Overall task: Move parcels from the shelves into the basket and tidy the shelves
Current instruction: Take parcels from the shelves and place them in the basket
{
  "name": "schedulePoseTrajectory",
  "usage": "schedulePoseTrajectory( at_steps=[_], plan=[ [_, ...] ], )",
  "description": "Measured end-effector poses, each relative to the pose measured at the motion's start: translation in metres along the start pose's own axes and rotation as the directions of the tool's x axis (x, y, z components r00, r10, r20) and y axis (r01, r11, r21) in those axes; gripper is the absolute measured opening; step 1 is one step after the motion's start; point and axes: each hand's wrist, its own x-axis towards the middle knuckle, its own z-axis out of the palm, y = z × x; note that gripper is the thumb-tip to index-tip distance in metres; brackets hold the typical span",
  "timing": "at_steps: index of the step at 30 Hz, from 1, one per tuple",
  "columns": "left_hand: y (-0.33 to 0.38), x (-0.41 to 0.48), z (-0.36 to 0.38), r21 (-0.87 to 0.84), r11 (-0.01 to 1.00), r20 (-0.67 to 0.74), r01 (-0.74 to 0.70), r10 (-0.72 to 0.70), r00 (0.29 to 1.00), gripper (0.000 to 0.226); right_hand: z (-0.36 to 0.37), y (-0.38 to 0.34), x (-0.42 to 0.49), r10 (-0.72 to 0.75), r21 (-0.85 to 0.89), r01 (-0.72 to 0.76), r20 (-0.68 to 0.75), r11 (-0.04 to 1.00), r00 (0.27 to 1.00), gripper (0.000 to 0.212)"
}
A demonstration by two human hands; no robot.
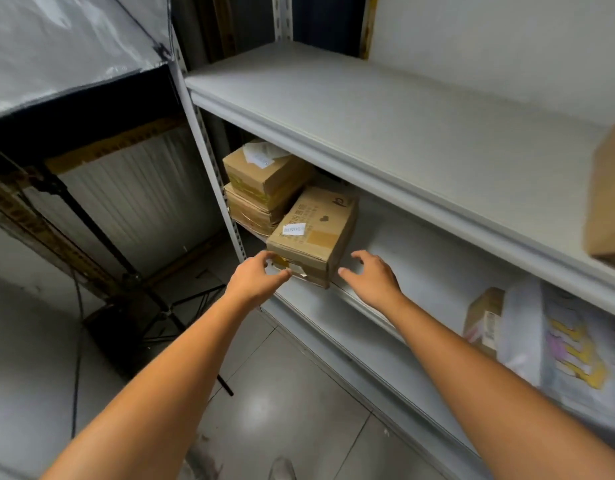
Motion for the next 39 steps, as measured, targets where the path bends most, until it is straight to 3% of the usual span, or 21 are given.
schedulePoseTrajectory(
  at_steps=[10,14,21,24,29,39],
  plan=[
    [-0.029,0.11,0.001,-0.231,0.973,0.052,0.023,-0.011,0.999,0.074,0.055,-0.019,0.094,0.252,0.368,-0.221,-0.036,0.903,0.967,0.079],
    [-0.031,0.132,0.009,-0.358,0.932,0.136,0.047,0.002,0.991,0.075,0.07,-0.018,0.109,0.287,0.473,-0.233,-0.043,0.85,0.957,0.077],
    [-0.03,0.137,0.012,-0.519,0.845,0.228,0.13,-0.01,0.974,0.063,0.073,-0.013,0.112,0.321,0.575,-0.279,0.029,0.769,0.947,0.094],
    [-0.03,0.13,0.014,-0.551,0.82,0.255,0.156,-0.012,0.967,0.057,0.068,-0.011,0.105,0.326,0.594,-0.296,0.061,0.748,0.944,0.098],
    [-0.03,0.106,0.015,-0.572,0.803,0.273,0.167,-0.006,0.962,0.075,0.062,-0.008,0.087,0.317,0.604,-0.31,0.099,0.734,0.943,0.095],
    [-0.012,0.026,0.015,-0.608,0.766,0.202,0.207,-0.103,0.974,0.077,0.026,-0.001,0.033,0.195,0.528,-0.274,0.202,0.804,0.96,0.099]
  ],
)
